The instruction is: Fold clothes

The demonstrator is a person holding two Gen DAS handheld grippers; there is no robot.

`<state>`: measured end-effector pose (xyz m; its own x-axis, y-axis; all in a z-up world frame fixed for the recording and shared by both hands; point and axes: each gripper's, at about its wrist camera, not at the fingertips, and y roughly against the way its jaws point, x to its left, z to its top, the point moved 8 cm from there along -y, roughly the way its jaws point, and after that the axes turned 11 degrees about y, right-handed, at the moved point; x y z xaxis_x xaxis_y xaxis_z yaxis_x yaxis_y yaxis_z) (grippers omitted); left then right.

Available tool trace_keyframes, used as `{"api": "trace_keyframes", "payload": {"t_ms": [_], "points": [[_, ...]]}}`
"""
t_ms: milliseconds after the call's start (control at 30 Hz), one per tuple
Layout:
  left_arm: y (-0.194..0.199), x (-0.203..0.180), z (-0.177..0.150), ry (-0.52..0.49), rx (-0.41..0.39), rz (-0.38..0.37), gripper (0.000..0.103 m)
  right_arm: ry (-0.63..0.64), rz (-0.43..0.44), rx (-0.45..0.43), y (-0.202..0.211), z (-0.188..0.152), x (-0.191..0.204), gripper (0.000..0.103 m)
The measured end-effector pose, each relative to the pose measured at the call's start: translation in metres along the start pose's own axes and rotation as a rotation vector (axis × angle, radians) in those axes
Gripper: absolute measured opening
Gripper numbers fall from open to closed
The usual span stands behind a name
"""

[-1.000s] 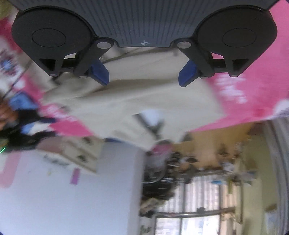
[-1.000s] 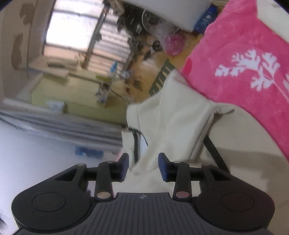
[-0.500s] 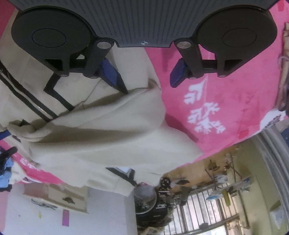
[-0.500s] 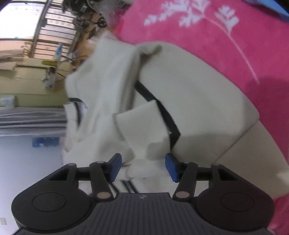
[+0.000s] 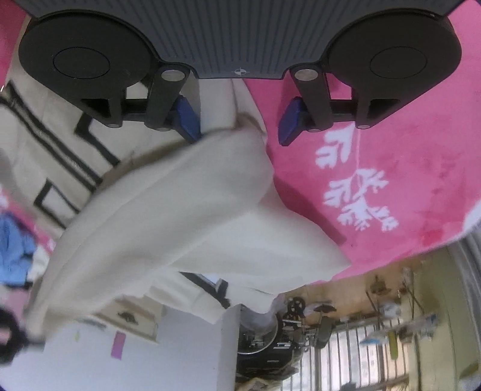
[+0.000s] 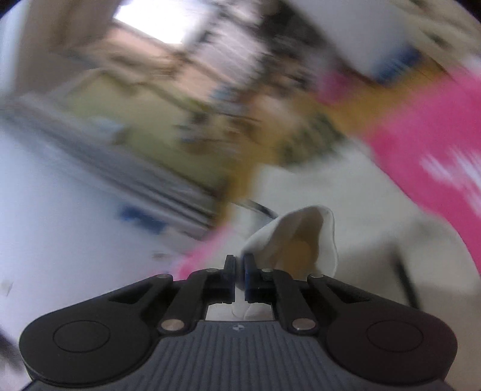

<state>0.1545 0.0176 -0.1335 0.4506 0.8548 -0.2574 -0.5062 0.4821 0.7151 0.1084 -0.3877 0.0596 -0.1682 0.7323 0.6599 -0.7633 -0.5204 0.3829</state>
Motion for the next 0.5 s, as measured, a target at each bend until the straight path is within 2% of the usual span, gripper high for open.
{"api": "trace_keyframes", "payload": {"t_ms": [100, 200, 267, 333, 367, 433, 500], "points": [[-0.004, 0.008, 0.012, 0.078, -0.025, -0.091, 0.075, 0.156, 0.104, -0.046, 0.0, 0.035, 0.048, 0.006], [-0.006, 0.008, 0.023, 0.133, -0.037, -0.172, 0.073, 0.225, 0.157, -0.06, -0.007, 0.052, 0.069, 0.006], [-0.008, 0.005, 0.024, 0.138, -0.04, -0.197, 0.059, 0.27, 0.193, -0.07, -0.011, 0.063, 0.083, 0.006], [-0.009, 0.001, 0.021, 0.126, -0.045, -0.195, 0.036, 0.235, 0.152, -0.059, -0.021, 0.065, 0.071, 0.006], [-0.008, 0.0, 0.019, 0.116, -0.052, -0.186, 0.029, 0.203, 0.125, -0.049, -0.029, 0.066, 0.061, 0.006], [-0.003, -0.002, 0.015, 0.103, -0.076, -0.152, 0.017, 0.139, 0.058, -0.022, -0.046, 0.067, 0.035, 0.006], [0.005, -0.001, 0.014, 0.092, -0.106, -0.102, 0.013, 0.077, -0.004, 0.015, -0.068, 0.068, 0.009, 0.006]]}}
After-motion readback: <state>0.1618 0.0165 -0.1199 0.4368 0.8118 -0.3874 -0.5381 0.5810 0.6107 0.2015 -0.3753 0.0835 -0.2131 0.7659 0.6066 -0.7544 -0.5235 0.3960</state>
